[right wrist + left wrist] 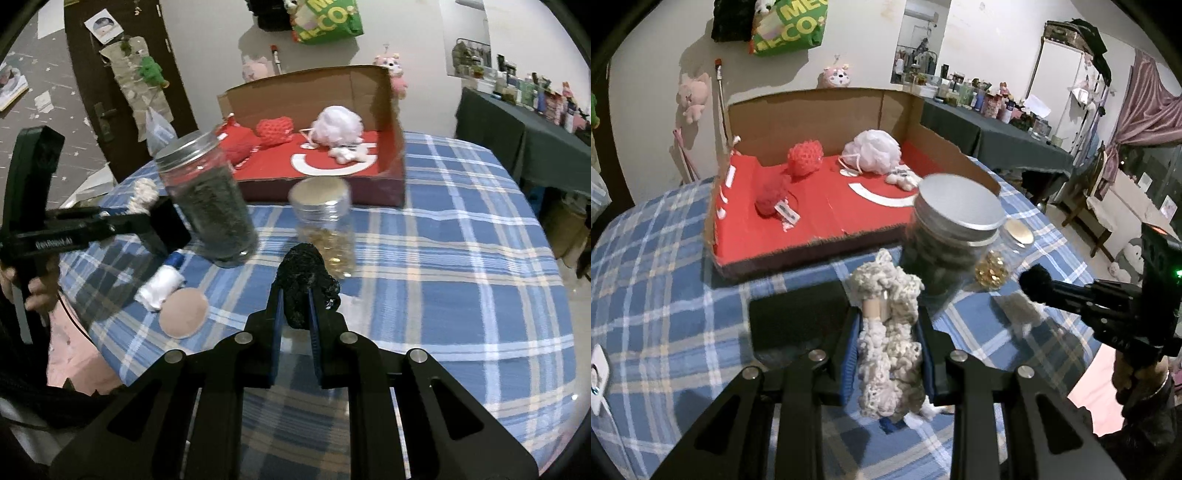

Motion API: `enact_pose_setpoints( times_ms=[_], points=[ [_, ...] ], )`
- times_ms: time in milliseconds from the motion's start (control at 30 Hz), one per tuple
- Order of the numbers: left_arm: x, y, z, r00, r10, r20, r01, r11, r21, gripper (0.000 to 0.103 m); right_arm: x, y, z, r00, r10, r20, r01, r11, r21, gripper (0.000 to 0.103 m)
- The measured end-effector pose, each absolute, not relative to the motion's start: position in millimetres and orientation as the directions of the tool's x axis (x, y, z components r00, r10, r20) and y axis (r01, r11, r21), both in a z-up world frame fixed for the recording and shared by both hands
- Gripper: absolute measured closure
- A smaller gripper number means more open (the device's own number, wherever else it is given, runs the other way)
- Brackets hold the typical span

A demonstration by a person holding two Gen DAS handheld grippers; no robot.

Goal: Organize soft objects
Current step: 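Lift and carry the scrunchie and black pompom over the red box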

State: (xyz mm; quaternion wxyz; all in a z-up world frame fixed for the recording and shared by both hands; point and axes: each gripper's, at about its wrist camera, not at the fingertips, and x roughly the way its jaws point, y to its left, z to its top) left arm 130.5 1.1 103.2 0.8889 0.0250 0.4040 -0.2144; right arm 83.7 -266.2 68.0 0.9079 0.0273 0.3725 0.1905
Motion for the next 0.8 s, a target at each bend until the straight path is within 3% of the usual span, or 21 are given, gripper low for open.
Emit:
enact_pose_setpoints(
  times_ms=[400,800],
  points=[
    [178.4,6.2,114.5,0.572,-0.346,-0.744,0.460,0.886,-0.058,0.073,108.6,-304.6,80.9,0.676,0.280,-0.682,-0.287,0.952,0.105,0.090],
    [252.0,-1.0,115.8,0.516,-0.363,-0.776,0.527,0.849,-0.046,0.073,186.0,-289.4,114.5,0.650,0.325,-0.687,-0.411,0.911,0.042,0.090]
  ],
)
